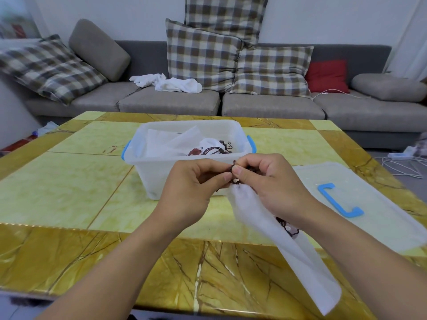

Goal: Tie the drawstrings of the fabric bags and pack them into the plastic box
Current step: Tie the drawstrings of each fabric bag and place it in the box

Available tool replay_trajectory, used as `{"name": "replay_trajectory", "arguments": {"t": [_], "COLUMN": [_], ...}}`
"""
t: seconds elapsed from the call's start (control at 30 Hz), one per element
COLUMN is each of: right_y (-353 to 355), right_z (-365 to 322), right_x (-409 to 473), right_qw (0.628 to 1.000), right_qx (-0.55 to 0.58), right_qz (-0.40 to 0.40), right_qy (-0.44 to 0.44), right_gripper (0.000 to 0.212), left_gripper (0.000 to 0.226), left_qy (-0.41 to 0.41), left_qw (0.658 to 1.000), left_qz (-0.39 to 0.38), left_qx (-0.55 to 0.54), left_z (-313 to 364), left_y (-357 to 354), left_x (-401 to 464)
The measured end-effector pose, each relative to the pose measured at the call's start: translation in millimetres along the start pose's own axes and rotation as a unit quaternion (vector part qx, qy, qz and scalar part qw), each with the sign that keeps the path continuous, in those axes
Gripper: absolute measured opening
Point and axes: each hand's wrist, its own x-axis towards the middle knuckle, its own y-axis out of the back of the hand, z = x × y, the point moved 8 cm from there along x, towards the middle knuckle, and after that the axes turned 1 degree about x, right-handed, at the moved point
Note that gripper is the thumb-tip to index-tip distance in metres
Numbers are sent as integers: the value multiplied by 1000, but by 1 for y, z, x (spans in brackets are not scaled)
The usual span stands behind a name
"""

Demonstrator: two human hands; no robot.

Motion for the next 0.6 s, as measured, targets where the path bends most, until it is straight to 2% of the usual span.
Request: {"name": "replay_trajectory", "arguments": {"t": [0.1,0.3,0.47,0.6], "right_y": [1,0,1,6], "right_z": [0,-11,-16,-6], "right_x": [1,-3,-3,-1], "right_qw": [1000,976,958,988], "right_qx": [-25,-205,-264,-149], "right_qz": [-9,25,35,7], "right_qy": [-5,70,106,38], "right_gripper": [26,22,22,22], "left_gripper": [16,13,14,20], "left_qy": [3,33,106,176], "left_qw": [1000,998,988,954], "left_qz": [9,22,17,6], "left_qx": [8,44,-110,-241], "left_z": [-2,-13,-19,-21], "left_y": [3,0,-2,-11], "left_x": [2,1,-1,-1]}}
